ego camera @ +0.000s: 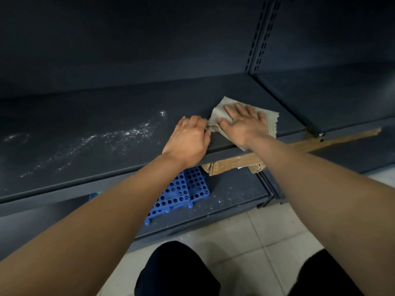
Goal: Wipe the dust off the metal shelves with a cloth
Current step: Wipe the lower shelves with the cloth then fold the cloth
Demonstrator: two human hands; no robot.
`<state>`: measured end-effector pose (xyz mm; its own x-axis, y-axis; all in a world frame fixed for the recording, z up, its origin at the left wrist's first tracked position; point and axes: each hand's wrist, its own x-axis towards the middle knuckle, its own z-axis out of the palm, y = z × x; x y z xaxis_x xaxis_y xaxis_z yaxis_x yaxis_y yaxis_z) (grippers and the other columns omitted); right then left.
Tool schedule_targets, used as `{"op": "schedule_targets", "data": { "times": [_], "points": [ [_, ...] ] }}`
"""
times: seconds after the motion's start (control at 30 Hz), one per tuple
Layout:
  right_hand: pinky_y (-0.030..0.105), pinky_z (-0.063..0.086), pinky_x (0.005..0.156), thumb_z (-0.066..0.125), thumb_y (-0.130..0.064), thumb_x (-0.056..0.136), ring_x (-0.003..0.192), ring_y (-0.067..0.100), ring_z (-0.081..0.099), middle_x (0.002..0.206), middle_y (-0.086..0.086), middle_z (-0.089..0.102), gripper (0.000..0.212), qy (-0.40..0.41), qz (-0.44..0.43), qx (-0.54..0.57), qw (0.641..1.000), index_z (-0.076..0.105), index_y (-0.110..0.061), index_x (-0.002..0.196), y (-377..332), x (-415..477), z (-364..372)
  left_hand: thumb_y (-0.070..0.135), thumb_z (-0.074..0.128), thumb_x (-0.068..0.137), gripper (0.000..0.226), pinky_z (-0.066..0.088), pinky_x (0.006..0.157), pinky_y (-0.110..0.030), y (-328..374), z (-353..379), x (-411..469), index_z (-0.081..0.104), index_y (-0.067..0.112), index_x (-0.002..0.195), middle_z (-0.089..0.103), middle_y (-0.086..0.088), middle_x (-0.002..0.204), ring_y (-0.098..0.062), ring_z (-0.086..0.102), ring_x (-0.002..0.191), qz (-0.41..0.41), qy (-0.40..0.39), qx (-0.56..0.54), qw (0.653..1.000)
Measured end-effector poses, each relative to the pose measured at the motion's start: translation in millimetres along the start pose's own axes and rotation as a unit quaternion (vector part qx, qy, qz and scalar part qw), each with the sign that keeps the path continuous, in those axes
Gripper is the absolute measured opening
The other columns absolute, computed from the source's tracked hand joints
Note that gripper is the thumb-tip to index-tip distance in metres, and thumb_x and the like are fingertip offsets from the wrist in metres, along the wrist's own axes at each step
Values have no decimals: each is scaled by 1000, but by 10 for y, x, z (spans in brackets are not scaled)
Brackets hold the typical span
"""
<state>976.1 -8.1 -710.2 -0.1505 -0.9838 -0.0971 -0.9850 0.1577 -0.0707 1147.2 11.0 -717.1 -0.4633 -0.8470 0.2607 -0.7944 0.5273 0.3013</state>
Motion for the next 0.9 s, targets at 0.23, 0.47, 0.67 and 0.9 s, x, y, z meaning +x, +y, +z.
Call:
{"op": "schedule_targets", "data": {
  "times": [0.23, 0.47, 0.67, 0.9],
  "points": [
    [48, 0, 118, 15, -60, 94, 148, 24, -2, 162, -5, -2, 63, 0, -19, -11, 1000, 5, -37, 152, -8, 307, -22, 26, 35, 97, 42, 10, 114, -31, 9, 20, 153, 39, 8, 134, 45, -11, 134, -25, 36, 127, -38, -19, -26, 999],
    [50, 1, 116, 16, -61, 94, 148, 25, 0, 162, -5, 1, 64, 8, -65, -10, 998, 7, -36, 152, -57, 656, -37, 29, 36, 96, 45, 21, 111, -30, -1, 13, 161, 33, 12, 138, 39, -6, 140, -20, 32, 129, -79, -27, -45, 995],
    [52, 2, 117, 17, -59, 95, 148, 27, 0, 162, -4, 3, 63, 4, -115, -9, 993, 9, -34, 152, -156, 887, -80, 24, 39, 96, 39, 18, 114, -35, -3, 16, 163, 43, 11, 132, 46, -8, 134, -26, 36, 128, -136, 24, -44, 989],
    [52, 0, 116, 16, -55, 96, 148, 28, -1, 162, -3, 2, 61, 4, -148, -8, 989, 9, -32, 152, -174, 939, -52, 21, 41, 94, 35, 9, 115, -29, 25, 59, 154, 50, 8, 126, 54, -10, 125, -25, 43, 123, -152, 71, 6, 986]
  ]
}}
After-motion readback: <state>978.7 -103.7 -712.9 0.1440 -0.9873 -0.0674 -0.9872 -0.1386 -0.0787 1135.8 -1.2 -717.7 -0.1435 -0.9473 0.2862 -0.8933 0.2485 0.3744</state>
